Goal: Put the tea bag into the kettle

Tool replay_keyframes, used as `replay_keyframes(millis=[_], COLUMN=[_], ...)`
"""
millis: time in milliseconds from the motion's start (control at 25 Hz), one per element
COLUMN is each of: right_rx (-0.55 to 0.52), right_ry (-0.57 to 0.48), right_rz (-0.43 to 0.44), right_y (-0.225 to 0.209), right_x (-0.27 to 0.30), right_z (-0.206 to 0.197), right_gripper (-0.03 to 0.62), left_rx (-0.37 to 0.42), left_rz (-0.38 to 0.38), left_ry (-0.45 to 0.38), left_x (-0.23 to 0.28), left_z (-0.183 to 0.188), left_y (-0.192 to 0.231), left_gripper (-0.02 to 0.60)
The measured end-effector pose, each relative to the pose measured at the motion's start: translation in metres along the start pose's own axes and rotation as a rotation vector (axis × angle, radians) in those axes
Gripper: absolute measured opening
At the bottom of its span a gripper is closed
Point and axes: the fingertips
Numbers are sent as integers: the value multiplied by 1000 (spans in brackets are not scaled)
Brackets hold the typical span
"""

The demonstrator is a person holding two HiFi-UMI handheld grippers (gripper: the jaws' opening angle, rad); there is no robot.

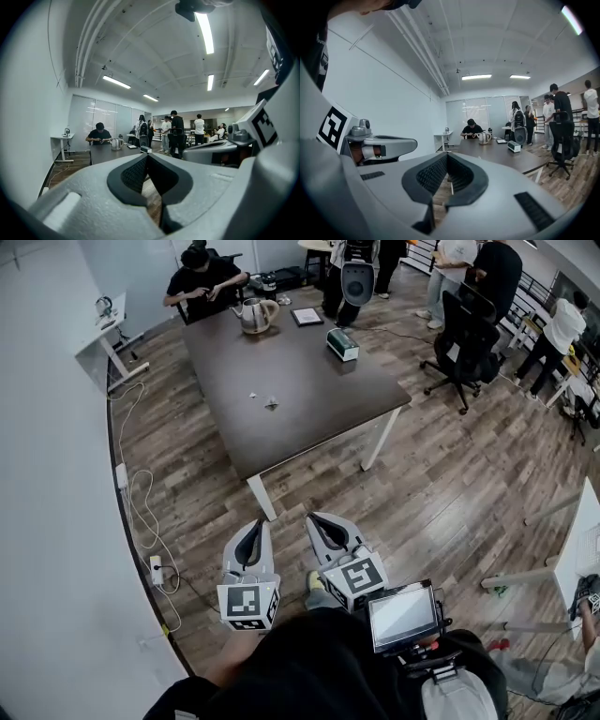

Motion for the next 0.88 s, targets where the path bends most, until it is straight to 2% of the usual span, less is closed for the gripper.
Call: replay_keyframes(millis=[240, 440, 880], right_rx=[-13, 4, 22], right_ry=[-3, 1, 18], right_rz=[-22, 2, 43], right_y=[-41, -63, -98], right_x=[13, 28, 50], right_z=[13, 15, 5], right_gripper=[6, 6, 6], left_rx=[21, 30, 53], left_rz=[3, 20, 87], left_ry=[-8, 3, 45], left_x=[42, 71, 98], left_z=[14, 18, 2], left_y=[-6, -3, 4], left_gripper=[5, 5, 5])
Point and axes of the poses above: the fingertips, and each gripper's own axes: x forward along the fingers, y to its left, z out of its top, and after that the axes turned 10 degrees about z, right-handed
